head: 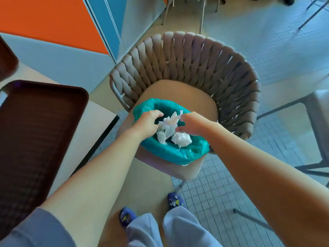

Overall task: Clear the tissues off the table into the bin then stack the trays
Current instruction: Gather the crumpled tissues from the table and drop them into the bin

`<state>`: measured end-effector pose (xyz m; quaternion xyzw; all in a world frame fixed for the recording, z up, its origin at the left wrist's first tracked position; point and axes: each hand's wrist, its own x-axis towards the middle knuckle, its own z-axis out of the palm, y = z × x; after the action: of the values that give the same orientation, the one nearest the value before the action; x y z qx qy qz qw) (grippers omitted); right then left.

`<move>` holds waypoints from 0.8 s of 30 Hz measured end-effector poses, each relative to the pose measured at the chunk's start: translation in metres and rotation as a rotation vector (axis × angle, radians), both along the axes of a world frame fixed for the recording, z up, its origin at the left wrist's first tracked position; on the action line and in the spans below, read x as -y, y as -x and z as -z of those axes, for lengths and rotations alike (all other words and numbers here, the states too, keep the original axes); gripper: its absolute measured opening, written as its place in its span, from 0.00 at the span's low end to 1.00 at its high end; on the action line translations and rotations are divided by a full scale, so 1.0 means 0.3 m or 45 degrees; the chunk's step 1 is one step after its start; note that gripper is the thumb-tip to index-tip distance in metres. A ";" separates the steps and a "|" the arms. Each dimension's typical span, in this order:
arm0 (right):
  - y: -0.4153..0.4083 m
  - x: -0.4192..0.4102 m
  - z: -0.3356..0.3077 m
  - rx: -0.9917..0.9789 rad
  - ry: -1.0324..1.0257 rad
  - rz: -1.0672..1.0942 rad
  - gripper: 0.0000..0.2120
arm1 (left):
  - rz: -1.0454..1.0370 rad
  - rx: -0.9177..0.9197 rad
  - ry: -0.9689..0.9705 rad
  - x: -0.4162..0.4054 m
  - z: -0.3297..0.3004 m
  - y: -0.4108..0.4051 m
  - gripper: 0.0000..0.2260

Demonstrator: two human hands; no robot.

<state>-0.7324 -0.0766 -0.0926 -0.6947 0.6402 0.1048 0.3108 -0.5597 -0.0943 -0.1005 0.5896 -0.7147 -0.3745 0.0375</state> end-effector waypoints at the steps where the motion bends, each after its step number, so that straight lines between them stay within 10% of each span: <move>1: 0.008 0.007 0.006 -0.007 0.022 -0.003 0.17 | -0.009 0.031 -0.012 -0.007 0.005 -0.002 0.22; 12: -0.146 0.113 -0.173 -0.003 0.361 -0.147 0.17 | -0.141 0.027 0.375 0.019 -0.205 -0.167 0.11; 24: -0.897 0.093 -0.400 0.226 0.541 -0.585 0.15 | -0.497 0.194 0.669 -0.181 -0.415 -0.820 0.09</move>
<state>-0.4635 -0.1044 0.0274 -0.8767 0.4446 -0.0247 0.1818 -0.3137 -0.0399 0.0239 0.7118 -0.6611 -0.1181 0.2058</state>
